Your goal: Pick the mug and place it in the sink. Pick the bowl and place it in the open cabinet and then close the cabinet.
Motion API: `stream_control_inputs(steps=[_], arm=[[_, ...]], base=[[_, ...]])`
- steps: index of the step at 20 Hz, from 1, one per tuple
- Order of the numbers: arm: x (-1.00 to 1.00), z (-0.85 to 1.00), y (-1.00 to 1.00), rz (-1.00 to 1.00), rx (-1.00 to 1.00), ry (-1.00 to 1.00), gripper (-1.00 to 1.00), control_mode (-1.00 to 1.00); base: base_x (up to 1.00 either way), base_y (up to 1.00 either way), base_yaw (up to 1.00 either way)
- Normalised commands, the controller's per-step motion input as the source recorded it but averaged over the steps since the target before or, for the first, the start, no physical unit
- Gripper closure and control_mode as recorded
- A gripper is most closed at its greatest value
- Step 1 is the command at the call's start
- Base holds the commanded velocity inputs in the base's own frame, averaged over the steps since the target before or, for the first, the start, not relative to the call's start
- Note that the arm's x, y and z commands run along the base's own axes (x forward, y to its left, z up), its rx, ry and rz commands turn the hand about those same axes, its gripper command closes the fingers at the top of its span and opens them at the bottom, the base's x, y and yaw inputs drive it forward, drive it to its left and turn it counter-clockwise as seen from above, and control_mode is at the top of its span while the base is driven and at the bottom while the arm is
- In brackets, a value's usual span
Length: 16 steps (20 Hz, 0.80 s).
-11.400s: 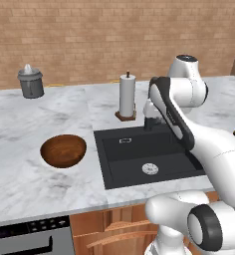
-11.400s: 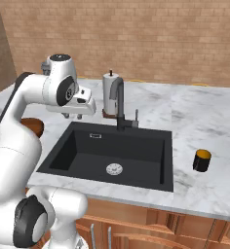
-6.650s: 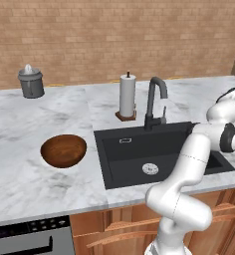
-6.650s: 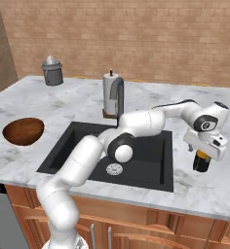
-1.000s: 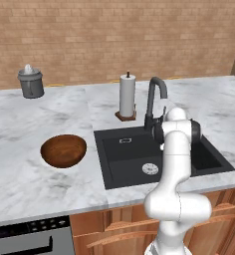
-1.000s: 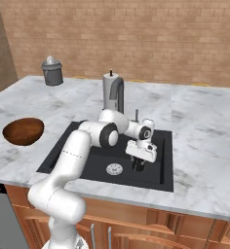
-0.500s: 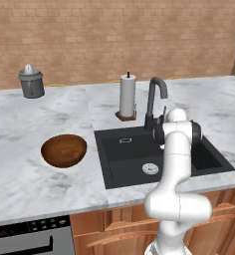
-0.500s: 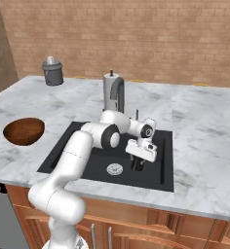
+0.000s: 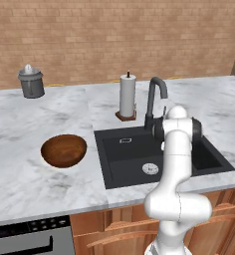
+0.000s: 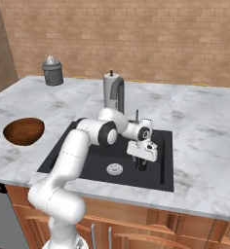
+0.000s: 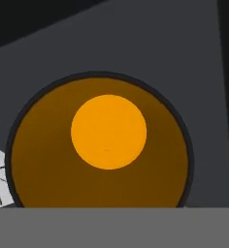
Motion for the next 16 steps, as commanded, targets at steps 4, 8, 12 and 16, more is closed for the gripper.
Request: stream_control_inputs(steps=[4, 8, 12, 16], arm=[[-0.06, -0.12, -0.01, 0.00, 0.00, -0.36, 1.00, -1.00], [0.00, -0.29, -0.04, 0.00, 0.00, -0.24, 1.00, -1.00], [0.00, -0.31, 0.00, 0.00, -0.03, -0.10, 1.00, -1.00], [0.14, -0.09, 0.00, 0.00, 0.00, 0.20, 1.00, -1.00]], base=[[0.00, 0.00, 0.00], [0.00, 0.00, 0.00], [0.00, 0.00, 0.00], [0.00, 0.00, 0.00]])
